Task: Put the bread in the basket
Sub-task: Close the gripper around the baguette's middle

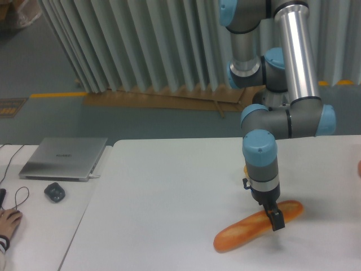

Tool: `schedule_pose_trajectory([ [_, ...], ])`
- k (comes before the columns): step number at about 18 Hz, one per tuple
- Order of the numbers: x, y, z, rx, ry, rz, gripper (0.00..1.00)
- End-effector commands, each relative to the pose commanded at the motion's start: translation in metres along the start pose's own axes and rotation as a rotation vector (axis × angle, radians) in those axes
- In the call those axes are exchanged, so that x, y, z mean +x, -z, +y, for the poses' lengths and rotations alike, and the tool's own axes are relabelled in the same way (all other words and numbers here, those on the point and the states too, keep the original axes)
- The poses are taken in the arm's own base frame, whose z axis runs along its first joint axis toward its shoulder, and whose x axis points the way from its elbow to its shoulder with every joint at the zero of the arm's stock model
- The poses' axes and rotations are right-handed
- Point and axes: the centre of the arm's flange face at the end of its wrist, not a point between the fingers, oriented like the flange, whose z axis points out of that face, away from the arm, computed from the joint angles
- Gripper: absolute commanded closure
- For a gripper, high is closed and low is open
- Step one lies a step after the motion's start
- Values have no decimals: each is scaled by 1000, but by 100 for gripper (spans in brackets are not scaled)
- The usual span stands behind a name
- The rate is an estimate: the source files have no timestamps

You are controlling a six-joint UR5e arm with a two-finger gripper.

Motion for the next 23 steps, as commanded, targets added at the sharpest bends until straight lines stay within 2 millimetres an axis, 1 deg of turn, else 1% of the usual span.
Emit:
schedule_pose_trajectory([
  [2,-1,0,1,-1,0,-3,7],
  [5,-1,-5,-4,0,-6,-6,7],
  [10,-2,-9,-5,-13,-9,-8,7],
  [11,-1,-9,-5,-26,-12,-13,9],
  [12,1,-8,-10,-34,-20,-16,16],
  [14,2,-7,-10,-33,-23,-17,28],
  [16,3,-6,-11,-33,-24,-19,33],
  [18,3,-6,-11,-33,-23,-19,42],
  [23,3,-5,-11,-32,-24,-20,57],
])
